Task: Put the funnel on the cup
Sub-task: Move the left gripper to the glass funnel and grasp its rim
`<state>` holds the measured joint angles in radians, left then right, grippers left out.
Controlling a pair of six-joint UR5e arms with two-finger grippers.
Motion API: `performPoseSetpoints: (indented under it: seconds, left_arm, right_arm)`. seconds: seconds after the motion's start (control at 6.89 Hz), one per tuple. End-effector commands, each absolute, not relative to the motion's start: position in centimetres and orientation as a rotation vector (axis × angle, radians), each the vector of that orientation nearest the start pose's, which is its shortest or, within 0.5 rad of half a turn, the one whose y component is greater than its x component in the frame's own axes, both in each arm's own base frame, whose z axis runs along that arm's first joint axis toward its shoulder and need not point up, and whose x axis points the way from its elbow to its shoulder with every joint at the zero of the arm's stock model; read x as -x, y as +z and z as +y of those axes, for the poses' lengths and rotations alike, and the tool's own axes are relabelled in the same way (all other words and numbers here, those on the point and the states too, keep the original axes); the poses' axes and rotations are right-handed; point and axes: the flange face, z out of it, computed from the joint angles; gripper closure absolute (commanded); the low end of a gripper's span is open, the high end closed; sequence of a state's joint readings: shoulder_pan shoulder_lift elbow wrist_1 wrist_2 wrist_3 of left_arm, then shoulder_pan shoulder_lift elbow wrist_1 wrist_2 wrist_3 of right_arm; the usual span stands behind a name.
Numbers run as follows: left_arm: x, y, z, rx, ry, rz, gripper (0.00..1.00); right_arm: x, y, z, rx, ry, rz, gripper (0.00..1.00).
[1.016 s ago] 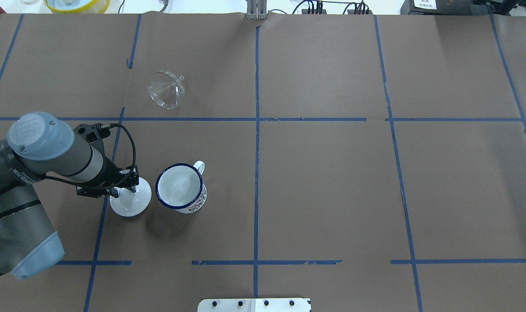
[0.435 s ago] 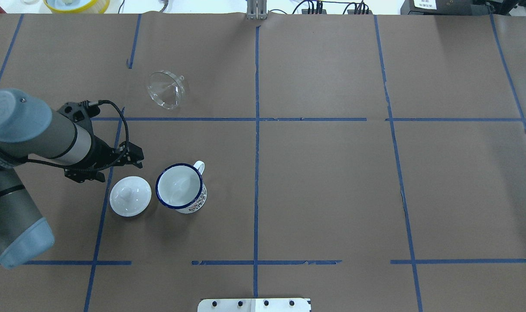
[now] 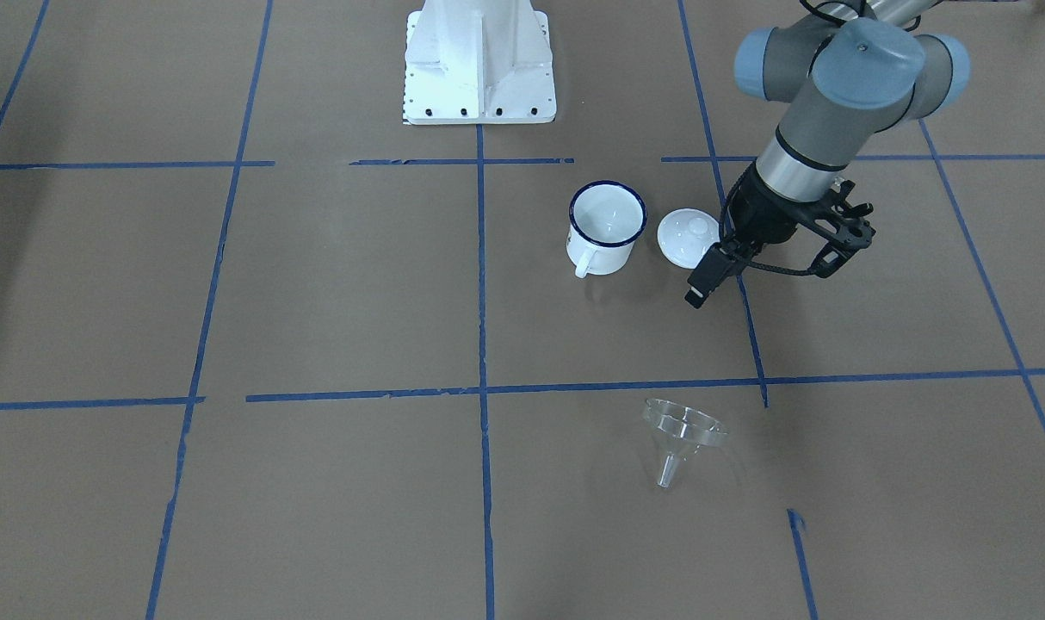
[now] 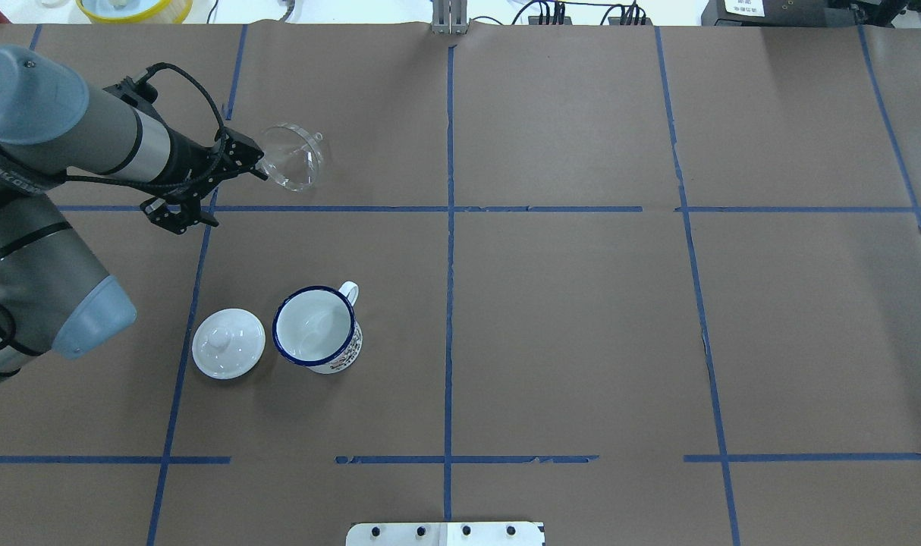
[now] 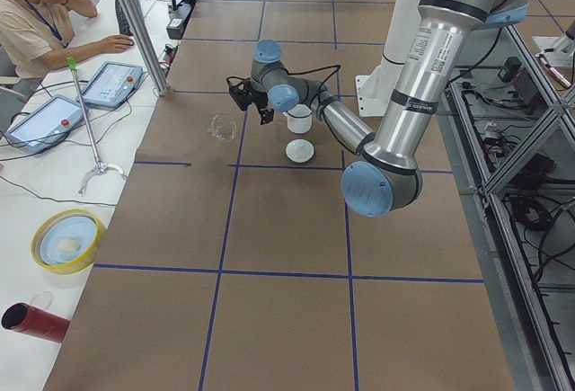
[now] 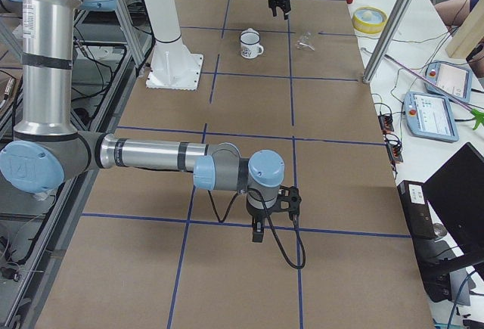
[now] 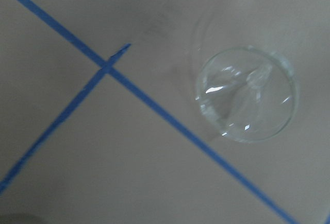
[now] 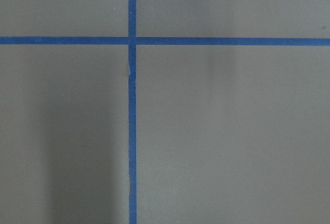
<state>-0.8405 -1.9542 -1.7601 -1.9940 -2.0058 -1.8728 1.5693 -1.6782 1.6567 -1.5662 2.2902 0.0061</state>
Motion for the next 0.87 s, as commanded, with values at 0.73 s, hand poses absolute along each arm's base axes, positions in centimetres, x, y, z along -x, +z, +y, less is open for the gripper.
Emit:
performPoseSetpoints:
  seconds: [0.73]
  left_arm:
    - [-42.3, 36.7, -61.8, 0.010, -1.409, 1.341, 0.01]
  right_arm:
    - [-6.7, 67.0, -44.5, 0.019, 0.010, -0.719, 0.00]
